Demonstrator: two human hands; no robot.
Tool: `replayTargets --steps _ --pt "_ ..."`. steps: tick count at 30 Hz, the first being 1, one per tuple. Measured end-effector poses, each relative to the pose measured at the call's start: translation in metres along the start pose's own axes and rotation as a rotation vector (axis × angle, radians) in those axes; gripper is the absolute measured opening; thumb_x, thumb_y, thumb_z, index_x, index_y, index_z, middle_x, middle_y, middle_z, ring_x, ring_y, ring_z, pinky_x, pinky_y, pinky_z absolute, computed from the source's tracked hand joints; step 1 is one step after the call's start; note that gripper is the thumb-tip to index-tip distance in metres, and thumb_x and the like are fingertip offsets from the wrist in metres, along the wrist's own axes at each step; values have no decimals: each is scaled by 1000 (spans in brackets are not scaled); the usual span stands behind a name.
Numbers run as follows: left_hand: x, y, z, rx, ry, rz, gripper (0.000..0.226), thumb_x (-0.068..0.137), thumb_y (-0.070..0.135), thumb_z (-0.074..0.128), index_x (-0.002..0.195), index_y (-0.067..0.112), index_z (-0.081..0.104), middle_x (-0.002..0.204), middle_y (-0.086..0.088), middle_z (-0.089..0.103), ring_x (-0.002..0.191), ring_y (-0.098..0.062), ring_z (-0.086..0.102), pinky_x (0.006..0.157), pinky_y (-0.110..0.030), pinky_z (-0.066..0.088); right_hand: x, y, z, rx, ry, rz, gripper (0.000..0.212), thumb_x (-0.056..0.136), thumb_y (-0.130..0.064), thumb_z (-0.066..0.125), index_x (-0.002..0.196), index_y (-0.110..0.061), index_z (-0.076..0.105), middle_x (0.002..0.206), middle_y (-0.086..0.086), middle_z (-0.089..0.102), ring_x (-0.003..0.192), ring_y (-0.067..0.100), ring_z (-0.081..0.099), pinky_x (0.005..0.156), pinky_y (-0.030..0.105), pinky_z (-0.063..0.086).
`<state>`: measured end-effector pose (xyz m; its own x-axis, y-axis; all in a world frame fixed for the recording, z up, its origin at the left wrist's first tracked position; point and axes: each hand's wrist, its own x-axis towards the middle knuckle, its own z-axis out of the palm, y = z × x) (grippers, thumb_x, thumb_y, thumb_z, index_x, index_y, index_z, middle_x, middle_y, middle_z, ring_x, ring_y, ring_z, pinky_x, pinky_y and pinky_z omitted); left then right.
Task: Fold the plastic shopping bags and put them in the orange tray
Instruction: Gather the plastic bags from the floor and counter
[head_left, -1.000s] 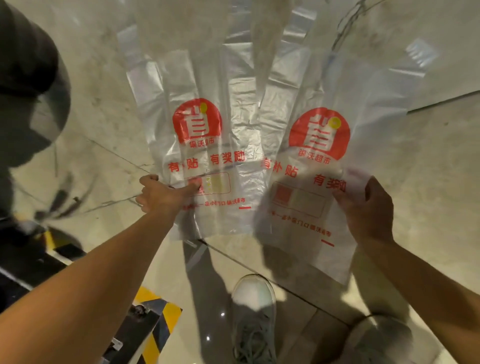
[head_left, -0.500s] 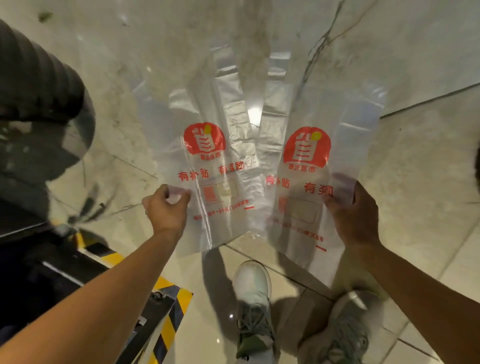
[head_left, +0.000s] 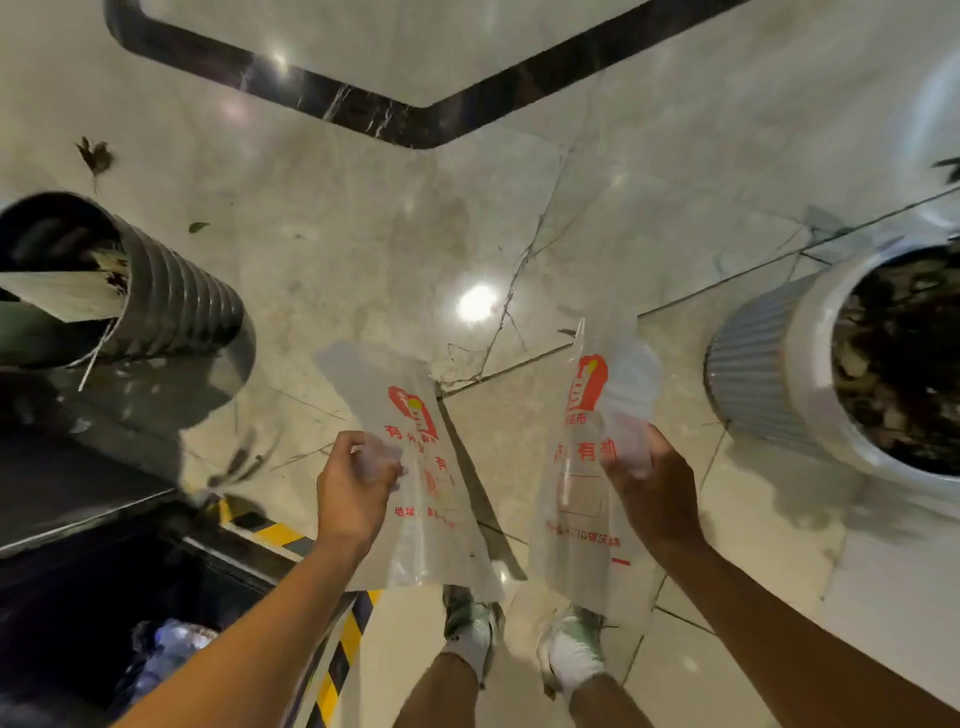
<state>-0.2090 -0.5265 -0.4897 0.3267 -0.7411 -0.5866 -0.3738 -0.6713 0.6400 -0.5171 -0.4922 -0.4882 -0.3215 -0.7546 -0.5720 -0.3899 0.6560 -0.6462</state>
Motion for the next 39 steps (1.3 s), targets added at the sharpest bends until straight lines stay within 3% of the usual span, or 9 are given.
replayTargets --steps 3,6,10,12,16,20,25,32,39 --pt "-50 50 -21 158 -136 139 67 85 -2 74 132 36 45 104 3 70 76 -19 71 71 -42 61 -49 -38 -57 103 7 14 20 96 -17 67 112 -26 61 93 -8 67 84 1 65 62 2 44" --pt "-99 107 -38 285 -255 300 90 87 7 75 151 46 26 113 24 56 78 -11 68 70 -29 58 -97 -70 -110 226 -21 69 23 98 -15 65 109 -33 56 100 -20 62 90 -21 58 70 -4 40" --pt "-155 174 -52 277 -380 541 66 87 -6 70 140 29 54 137 9 53 78 -24 69 75 -32 60 -160 -92 -175 293 46 7 43 93 -19 67 135 -14 56 135 11 62 126 13 60 108 32 46" --pt "-176 198 -55 303 -445 629 60 86 -11 67 138 19 58 147 4 46 81 -28 69 76 -16 55 -201 -108 -195 299 95 34 35 98 -8 60 132 -14 57 120 1 70 113 5 66 97 25 53" --pt "-218 234 -62 272 -599 801 62 90 -8 64 142 23 52 146 21 39 107 -30 65 89 -30 57 -277 -129 -220 320 172 35 56 97 -20 67 148 -24 45 142 -11 58 131 2 52 114 33 41" --pt "-260 260 -78 260 -731 914 49 94 -6 62 134 21 58 141 12 46 104 -14 65 76 -20 56 -347 -135 -234 376 283 17 50 100 -17 63 146 -28 48 141 -10 58 132 5 53 114 39 42" --pt "-299 277 -90 397 -857 1028 42 90 -2 69 124 22 67 131 13 55 112 -12 61 83 -21 57 -436 -129 -230 396 479 56 48 104 -31 54 149 -34 40 139 -31 47 126 -23 40 108 9 34" --pt "-385 273 -75 446 -1080 1111 20 91 9 71 102 25 73 113 6 64 94 -13 67 70 -23 60 -575 -88 -195 470 737 123 53 107 -24 50 154 -38 33 149 -20 47 138 -5 41 114 25 39" --pt "-505 224 -59 495 -1449 1309 27 89 17 65 113 28 69 121 27 58 126 1 52 90 -9 50 -700 -30 -139 515 975 227 55 106 -25 52 155 -42 30 157 -18 38 146 3 33 121 44 32"
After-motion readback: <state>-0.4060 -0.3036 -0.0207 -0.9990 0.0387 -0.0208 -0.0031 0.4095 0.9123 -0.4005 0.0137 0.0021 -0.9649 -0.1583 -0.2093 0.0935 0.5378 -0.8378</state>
